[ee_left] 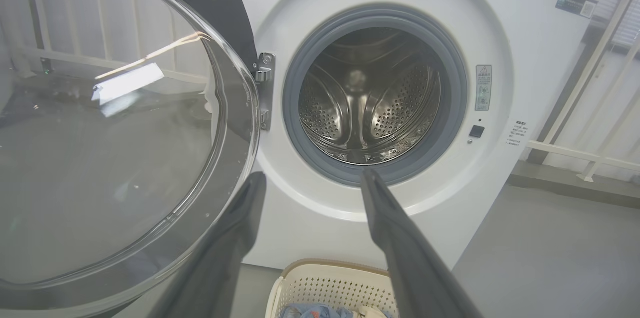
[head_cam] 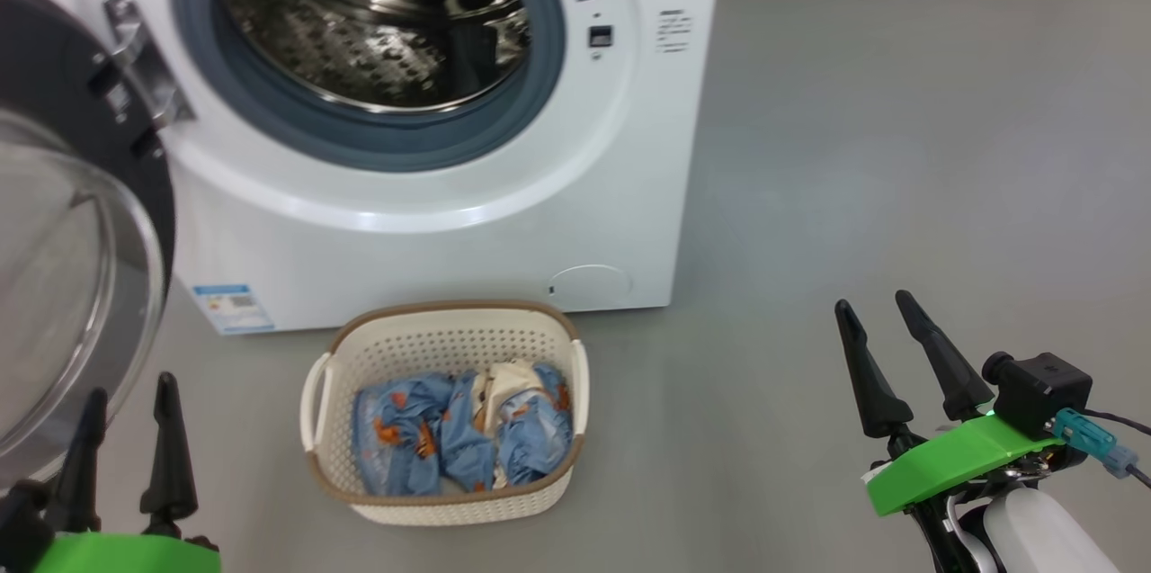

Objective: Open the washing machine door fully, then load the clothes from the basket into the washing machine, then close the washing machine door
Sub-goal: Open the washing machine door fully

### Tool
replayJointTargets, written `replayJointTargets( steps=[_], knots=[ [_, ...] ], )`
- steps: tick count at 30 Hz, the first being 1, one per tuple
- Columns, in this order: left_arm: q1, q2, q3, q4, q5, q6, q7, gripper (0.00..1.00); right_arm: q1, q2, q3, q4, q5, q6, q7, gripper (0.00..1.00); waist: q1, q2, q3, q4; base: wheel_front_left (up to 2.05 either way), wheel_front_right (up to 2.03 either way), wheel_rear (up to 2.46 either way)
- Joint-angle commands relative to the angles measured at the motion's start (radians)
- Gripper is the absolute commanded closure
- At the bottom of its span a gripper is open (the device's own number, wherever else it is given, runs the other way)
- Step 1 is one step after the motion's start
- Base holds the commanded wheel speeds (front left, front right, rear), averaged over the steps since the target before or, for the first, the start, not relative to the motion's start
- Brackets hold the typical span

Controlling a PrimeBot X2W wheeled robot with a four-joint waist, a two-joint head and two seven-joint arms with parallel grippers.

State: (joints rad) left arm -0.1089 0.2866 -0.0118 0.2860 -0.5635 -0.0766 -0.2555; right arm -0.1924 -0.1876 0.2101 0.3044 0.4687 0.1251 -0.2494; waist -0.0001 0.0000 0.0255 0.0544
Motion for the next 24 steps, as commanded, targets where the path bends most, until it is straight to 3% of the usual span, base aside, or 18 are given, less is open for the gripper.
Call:
replayJointTargets(
  steps=[1, 11, 24],
  knots=[
    [-0.005, 0.022, 0.039, -0.037, 0.018, 0.009, -0.006, 0.0, -0.009, -0.014, 0.026, -0.025, -0.001, 0.006, -0.012, 0.0, 0.0001, 0.0, -0.023, -0.052, 0.0, 0.0, 0.0],
    [0.031, 0.003, 0.026, -0.064, 0.081, 0.012, -0.006, 0.0, -0.023, -0.031, 0.03, -0.021, -0.009, 0.006, -0.012, 0.0, 0.0001, 0.0, -0.031, -0.091, 0.0, 0.0, 0.0],
    [0.041, -0.006, 0.021, -0.051, 0.139, 0.01, -0.006, 0.0, -0.024, -0.048, 0.027, -0.012, -0.022, 0.006, -0.012, 0.0, 0.0001, 0.0, -0.042, -0.089, 0.0, 0.0, 0.0]
  ],
)
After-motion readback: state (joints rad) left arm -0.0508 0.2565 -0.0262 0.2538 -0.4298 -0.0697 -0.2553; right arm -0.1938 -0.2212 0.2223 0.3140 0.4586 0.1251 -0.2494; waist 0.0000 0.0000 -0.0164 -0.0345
